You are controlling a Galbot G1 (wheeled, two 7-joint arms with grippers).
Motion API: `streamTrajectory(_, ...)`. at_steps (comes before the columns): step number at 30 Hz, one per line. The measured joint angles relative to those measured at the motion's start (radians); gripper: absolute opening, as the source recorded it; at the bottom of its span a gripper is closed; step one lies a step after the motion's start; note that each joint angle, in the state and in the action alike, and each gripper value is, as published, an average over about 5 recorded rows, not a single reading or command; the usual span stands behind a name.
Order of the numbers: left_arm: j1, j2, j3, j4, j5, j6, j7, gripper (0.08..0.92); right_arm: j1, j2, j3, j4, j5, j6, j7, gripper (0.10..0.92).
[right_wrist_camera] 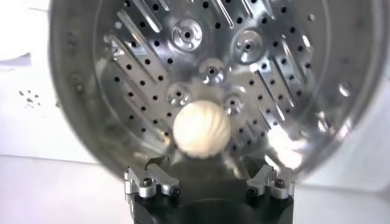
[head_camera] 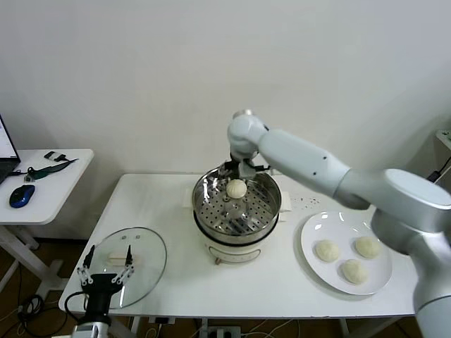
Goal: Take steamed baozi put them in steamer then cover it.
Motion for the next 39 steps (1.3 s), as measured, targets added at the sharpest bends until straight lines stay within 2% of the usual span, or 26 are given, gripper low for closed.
streamTrajectory(9, 0.020, -0.001, -0.001, -0.022, -0.003, -0.001, 0.001, 0.823, 0.119, -0.279, -0.151, 0.127, 0.419, -0.349, -0.002, 0.823)
streamTrajectory(16, 0.036, 0.000, -0.006, -0.038, -0.010, -0.002, 0.003, 0.823, 0.098, -0.487, -0.200, 0.184, 0.637, -0.594, -0.034, 0.823)
streamTrajectory(25, 0.050, -0.003, -0.001, -0.051, -0.004, -0.001, 0.005, 0.823, -0.120, -0.627, -0.103, 0.194, 0.721, -0.765, -0.041, 0.823)
streamTrajectory(39, 0.069, -0.005, -0.018, -0.045, -0.002, -0.004, -0.001, 0.823, -0.421, -0.633, 0.093, 0.138, 0.701, -0.847, -0.026, 0.823)
